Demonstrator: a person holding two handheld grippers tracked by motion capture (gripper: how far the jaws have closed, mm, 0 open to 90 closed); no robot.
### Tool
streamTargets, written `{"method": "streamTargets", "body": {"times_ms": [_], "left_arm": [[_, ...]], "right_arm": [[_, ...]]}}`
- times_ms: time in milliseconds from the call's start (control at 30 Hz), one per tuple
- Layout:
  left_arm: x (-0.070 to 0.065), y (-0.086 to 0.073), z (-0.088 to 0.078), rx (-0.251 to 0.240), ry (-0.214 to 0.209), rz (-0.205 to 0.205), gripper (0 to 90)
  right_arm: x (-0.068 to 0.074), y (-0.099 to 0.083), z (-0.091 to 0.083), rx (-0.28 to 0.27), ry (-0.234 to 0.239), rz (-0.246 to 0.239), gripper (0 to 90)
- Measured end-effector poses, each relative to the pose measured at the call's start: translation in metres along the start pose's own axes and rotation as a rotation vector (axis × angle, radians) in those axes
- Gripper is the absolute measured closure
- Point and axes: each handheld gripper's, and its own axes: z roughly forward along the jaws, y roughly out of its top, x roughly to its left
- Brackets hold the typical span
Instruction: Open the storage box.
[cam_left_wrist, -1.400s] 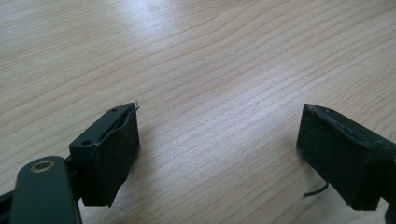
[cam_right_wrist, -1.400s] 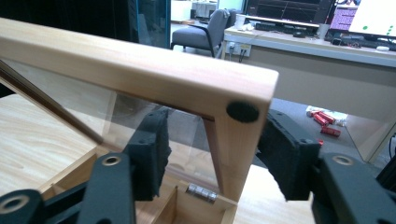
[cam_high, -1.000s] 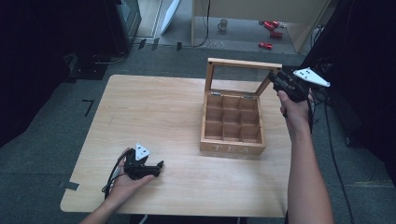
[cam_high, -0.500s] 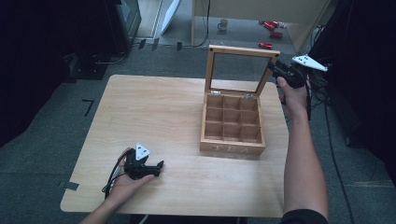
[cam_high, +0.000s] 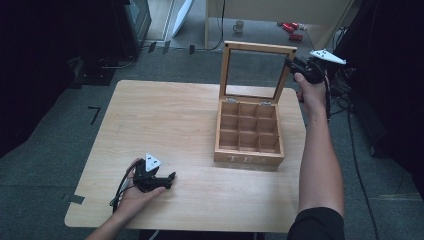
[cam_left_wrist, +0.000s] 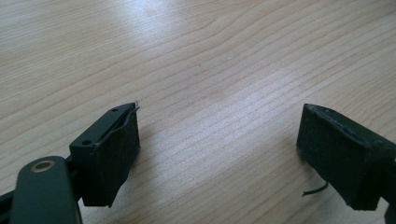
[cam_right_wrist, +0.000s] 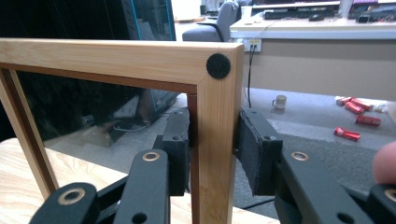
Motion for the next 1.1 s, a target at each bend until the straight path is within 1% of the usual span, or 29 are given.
{"method": "streamTargets", "body": {"times_ms": [167,333,667,800,933,967,1067,1100], "left_arm": [[0.0,0.0,0.0,0.0,0.0,0.001,13.7],[0.0,0.0,0.0,0.001,0.001,0.001,13.7],[0.0,0.0,0.0,0.001,0.003,0.001,14.0],[0.0,0.0,0.0,0.001,0.002,-0.001,14.0],[0.0,0.0,0.0,0.0,0.003,-0.001,14.0],[0.0,0.0,0.0,0.0,0.003,-0.002,14.0],[0.0,0.0,0.0,0.0,0.002,-0.004,14.0],[0.0,0.0,0.0,0.0,0.003,-0.002,14.1]], "right_arm": [[-0.006,0.002,0.011,0.01,0.006,0.024,66.7],[-0.012,0.005,0.022,0.034,0.009,0.038,66.7],[-0.018,0.006,0.04,0.062,-0.012,0.077,66.6],[-0.018,0.006,0.041,0.062,-0.017,0.082,66.6],[-0.016,0.006,0.037,0.057,-0.014,0.088,65.1],[-0.015,0.006,0.034,0.053,-0.013,0.094,58.4],[-0.01,0.009,0.021,0.025,0.018,0.122,33.1],[-0.008,0.011,0.016,0.024,0.017,0.128,25.9]]}}
